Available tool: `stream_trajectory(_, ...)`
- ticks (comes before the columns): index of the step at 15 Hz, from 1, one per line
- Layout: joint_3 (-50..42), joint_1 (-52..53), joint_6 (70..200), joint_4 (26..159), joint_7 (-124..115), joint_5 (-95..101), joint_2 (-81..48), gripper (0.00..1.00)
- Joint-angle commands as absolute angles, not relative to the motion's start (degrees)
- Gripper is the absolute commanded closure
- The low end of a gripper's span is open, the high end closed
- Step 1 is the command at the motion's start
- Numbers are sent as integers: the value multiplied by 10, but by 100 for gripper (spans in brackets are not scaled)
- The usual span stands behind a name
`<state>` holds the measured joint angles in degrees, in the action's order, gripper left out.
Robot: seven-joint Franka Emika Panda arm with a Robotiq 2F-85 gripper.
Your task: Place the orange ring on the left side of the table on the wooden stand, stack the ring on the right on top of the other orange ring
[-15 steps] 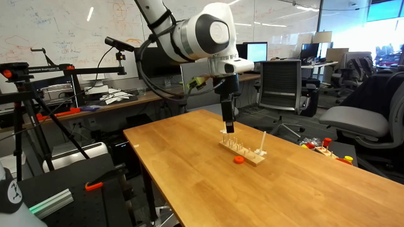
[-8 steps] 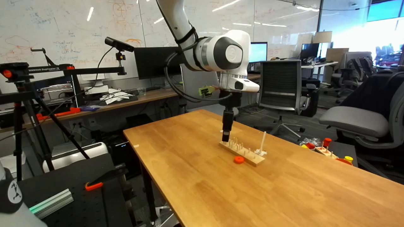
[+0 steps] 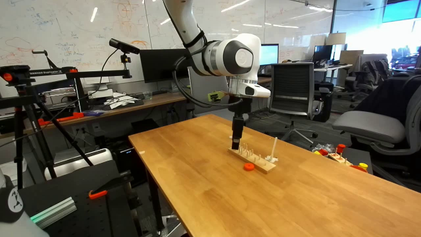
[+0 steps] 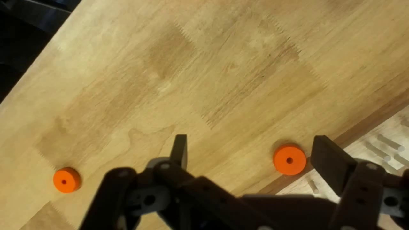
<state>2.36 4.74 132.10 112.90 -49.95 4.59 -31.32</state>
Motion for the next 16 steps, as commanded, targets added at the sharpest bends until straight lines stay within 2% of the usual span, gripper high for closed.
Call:
stream_trajectory(1,10,71,1291,1102,-413,60,-326,0)
stream_trajectory(9,-3,118,1158,1017,-290,126,-386,0)
stream_trajectory(10,3,106,1205,1064,-306,96,-356,0)
stream_trajectory(16,-8,116,1218,1062,-320,105,-366,0)
